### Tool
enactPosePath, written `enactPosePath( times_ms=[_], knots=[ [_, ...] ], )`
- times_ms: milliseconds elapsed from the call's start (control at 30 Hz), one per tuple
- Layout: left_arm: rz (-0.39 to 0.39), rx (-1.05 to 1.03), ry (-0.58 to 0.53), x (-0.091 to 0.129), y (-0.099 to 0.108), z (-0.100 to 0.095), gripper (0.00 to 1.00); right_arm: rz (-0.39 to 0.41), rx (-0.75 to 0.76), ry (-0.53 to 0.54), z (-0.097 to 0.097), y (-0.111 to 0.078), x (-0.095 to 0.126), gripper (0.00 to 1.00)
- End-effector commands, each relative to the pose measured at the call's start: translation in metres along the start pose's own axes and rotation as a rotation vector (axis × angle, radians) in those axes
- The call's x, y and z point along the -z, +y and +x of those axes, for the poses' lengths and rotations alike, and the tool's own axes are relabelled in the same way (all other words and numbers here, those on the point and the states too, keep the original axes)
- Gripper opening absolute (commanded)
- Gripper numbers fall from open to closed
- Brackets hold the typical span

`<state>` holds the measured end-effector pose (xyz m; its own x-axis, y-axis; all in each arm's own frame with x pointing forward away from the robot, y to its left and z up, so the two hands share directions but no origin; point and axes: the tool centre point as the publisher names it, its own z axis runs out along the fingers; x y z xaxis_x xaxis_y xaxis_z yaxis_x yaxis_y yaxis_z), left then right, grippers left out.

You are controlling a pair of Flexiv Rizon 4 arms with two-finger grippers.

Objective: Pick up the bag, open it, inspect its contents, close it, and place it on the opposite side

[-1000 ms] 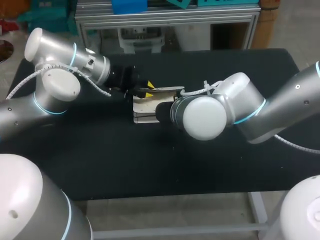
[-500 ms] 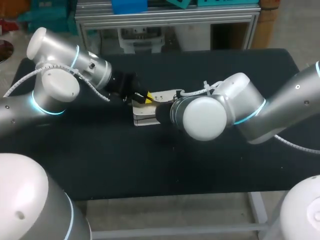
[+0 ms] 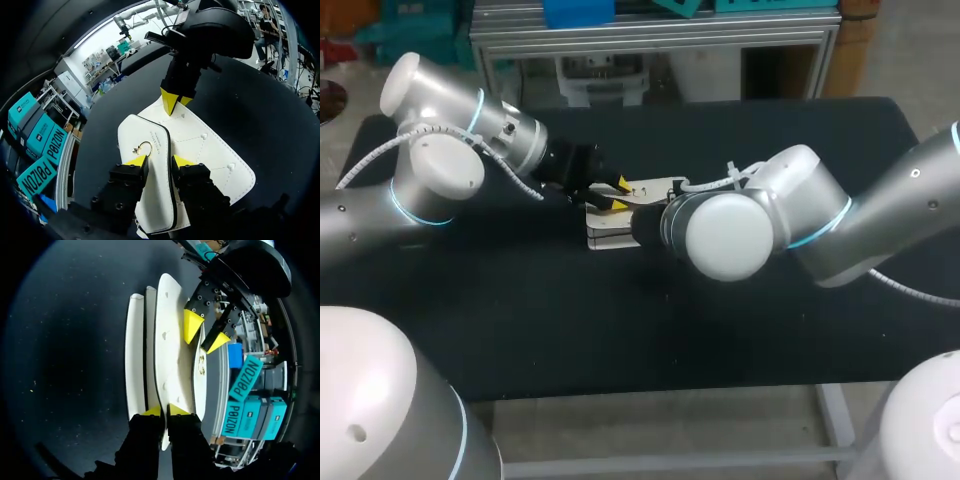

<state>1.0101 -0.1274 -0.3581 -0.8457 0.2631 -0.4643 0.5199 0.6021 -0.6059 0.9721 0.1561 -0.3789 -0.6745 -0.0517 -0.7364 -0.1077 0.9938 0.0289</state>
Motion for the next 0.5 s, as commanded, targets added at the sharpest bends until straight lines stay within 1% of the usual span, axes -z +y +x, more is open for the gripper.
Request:
enactPosePath(
  times_ms=[33, 133, 167, 233, 300, 500],
  knots=[
    [0.021, -0.015, -0.044, 0.0109, -0.0055, 0.005, 0.38, -0.009, -0.001, -0.048, 0.004, -0.0007, -0.0036, 0.0],
    [0.02, -0.026, -0.062, 0.0142, -0.0086, 0.0034, 0.26, -0.009, -0.001, -0.048, 0.004, -0.0007, -0.0036, 0.0],
    [0.021, -0.027, -0.065, 0.0148, -0.0093, 0.0029, 0.2, -0.009, -0.001, -0.048, 0.004, -0.0007, -0.0036, 0.0],
    [0.016, -0.031, -0.073, 0.0147, -0.0099, 0.001, 0.12, -0.009, -0.001, -0.048, 0.004, -0.0007, -0.0036, 0.0],
    [0.017, -0.032, -0.079, 0.0148, -0.01, -0.0008, 0.0, -0.009, -0.001, -0.048, 0.004, -0.0007, -0.0036, 0.0],
    [0.002, -0.03, -0.085, 0.0122, -0.0087, -0.0021, 0.0, -0.009, -0.001, -0.048, 0.004, -0.0007, -0.0036, 0.0]
  ],
)
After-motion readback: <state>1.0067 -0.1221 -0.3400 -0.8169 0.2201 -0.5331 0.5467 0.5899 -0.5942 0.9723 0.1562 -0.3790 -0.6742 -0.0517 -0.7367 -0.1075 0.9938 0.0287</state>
